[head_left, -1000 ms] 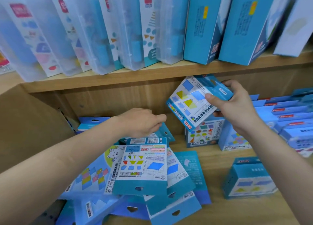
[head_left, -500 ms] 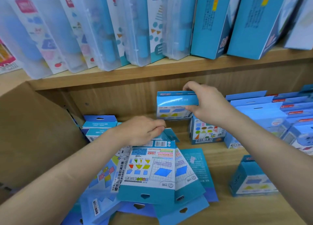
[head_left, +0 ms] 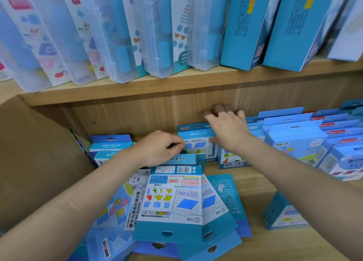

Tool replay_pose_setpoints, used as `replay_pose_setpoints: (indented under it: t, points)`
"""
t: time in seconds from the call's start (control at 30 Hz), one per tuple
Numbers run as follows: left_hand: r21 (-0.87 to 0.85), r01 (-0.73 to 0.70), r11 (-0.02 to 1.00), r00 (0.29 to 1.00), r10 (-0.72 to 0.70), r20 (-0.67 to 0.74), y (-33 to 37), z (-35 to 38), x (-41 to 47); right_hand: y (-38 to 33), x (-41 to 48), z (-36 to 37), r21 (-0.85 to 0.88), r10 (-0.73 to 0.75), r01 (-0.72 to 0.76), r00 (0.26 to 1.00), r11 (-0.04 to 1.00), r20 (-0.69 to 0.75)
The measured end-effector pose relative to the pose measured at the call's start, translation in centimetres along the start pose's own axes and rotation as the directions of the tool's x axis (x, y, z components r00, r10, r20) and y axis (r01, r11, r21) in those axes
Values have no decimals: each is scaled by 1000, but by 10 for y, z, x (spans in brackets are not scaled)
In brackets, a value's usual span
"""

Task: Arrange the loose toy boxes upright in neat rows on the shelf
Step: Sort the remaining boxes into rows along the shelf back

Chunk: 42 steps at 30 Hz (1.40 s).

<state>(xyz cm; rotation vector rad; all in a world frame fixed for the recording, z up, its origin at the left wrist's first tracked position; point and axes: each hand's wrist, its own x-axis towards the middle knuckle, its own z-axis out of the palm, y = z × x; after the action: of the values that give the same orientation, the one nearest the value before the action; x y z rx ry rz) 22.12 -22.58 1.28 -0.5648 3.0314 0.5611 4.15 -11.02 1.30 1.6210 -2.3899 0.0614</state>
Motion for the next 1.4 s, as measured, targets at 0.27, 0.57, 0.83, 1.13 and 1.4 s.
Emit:
replay_pose_setpoints:
  t: [0.27,0.57,0.83,1.13,1.4]
  points:
    - [167,-12,986,993,31,-114,6,-2,21,18,-9,-2,78,-220,212,970,974,105]
    - [272,72,960,987,-108,119,-11,-20,22,3,-11,7,-155,-191,224,960,962,204]
    - [273,107,956,990,-76,-120,-5,-20,-3,1,-13,7,-98,-167,182,976,978,142]
    - [-556,-198,807,715,-269,-645,7,-22,-71,-27,-42,-43,995,17,53,998,84,-55]
    - [-675,-329,660,627,-382,-679,15,-26,-96,-52,-48,-56,965,24,245,968,97,-249]
